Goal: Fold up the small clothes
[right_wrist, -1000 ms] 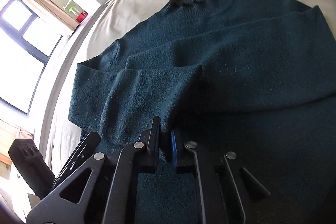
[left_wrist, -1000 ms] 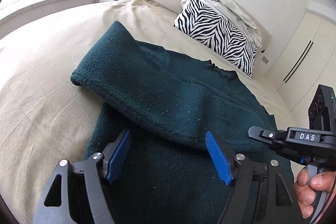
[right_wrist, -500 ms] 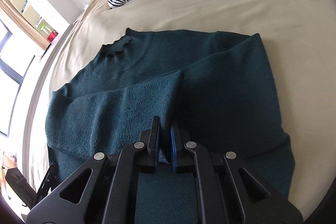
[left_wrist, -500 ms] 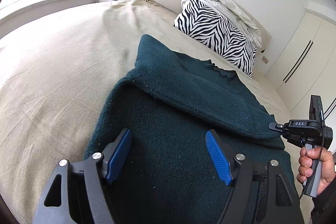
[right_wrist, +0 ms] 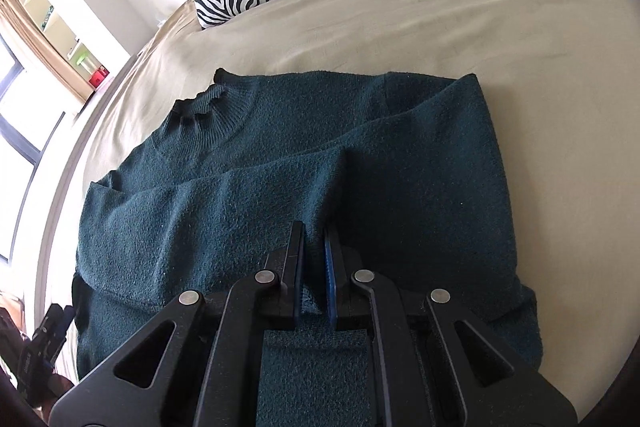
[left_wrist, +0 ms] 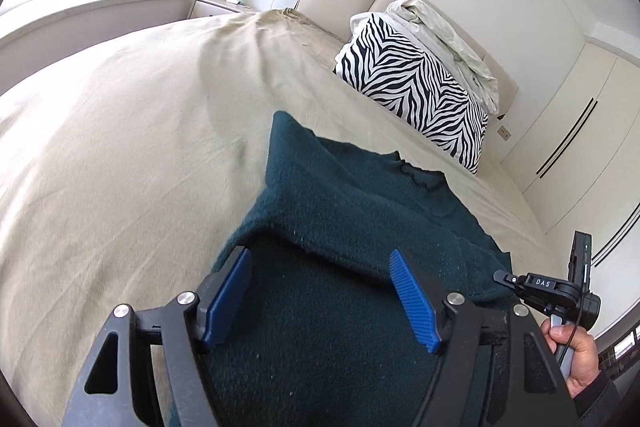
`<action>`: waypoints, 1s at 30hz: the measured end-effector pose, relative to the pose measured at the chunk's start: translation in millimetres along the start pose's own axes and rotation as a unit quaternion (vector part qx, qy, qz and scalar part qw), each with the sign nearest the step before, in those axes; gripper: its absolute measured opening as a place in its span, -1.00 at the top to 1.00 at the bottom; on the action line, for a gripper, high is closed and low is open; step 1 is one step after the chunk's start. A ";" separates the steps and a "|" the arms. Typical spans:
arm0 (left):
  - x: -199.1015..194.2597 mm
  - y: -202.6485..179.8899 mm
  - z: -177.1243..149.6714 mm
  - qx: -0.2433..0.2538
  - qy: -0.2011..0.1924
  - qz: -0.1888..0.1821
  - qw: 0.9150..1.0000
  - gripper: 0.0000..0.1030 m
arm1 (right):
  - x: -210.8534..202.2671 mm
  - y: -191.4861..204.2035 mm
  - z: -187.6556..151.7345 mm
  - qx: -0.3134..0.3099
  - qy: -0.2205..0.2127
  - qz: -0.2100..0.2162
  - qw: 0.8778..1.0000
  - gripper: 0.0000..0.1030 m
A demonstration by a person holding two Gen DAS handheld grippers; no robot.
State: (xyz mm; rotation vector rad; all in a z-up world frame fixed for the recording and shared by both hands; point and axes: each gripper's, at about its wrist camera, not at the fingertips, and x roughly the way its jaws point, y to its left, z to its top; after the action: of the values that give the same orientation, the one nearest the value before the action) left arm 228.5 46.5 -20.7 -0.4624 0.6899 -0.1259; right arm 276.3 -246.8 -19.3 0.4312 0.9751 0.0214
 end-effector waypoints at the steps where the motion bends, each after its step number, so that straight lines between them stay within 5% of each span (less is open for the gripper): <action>1: 4.7 -3.1 11.2 0.011 -0.002 0.004 1.000 -0.35 | 0.8 0.4 1.6 -0.001 -0.002 -0.002 1.000 0.85; 7: 68.4 -16.8 57.4 0.081 0.032 0.045 0.995 0.14 | 4.7 2.7 7.8 -0.015 -0.009 -0.006 1.000 0.85; 11: 123.6 2.8 47.4 0.103 0.099 0.112 0.983 0.07 | 15.0 -4.5 1.1 -0.021 -0.002 -0.011 1.000 0.85; 13: 117.6 15.5 42.5 0.079 0.084 0.090 0.989 0.06 | 17.8 -12.7 -2.1 -0.015 -0.007 0.003 1.000 0.85; 19: 113.3 9.7 33.3 0.110 0.077 0.108 0.985 0.05 | -1.9 -26.6 3.7 0.028 -0.042 -0.020 0.999 0.75; 21: 114.8 5.2 29.8 0.125 0.074 0.121 0.982 0.03 | -16.9 -22.2 7.5 0.037 -0.076 0.010 0.996 0.71; 22: 115.1 3.7 28.6 0.131 0.072 0.125 0.981 0.03 | -22.4 -15.2 9.5 0.034 -0.088 0.031 0.995 0.65; 23: 115.8 2.7 29.6 0.132 0.071 0.126 0.981 0.02 | -24.5 -5.6 11.8 0.025 -0.093 0.047 0.994 0.39; 24: 115.8 3.5 29.3 0.131 0.070 0.125 0.981 0.02 | -23.1 4.9 14.1 0.014 -0.093 0.059 0.994 -0.16; 26: 115.7 4.5 29.4 0.131 0.069 0.123 0.981 0.02 | -12.9 23.8 16.5 -0.002 -0.090 0.079 0.993 -0.56; 30: 115.9 3.9 28.7 0.135 0.067 0.125 0.981 0.01 | 39.8 28.9 13.5 -0.001 -0.023 0.067 0.997 -0.54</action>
State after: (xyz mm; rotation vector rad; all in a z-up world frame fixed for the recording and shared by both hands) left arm 335.8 30.2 -70.8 -0.1054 0.8449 -0.0115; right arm 314.8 -216.7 -33.9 0.4924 0.8993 0.1338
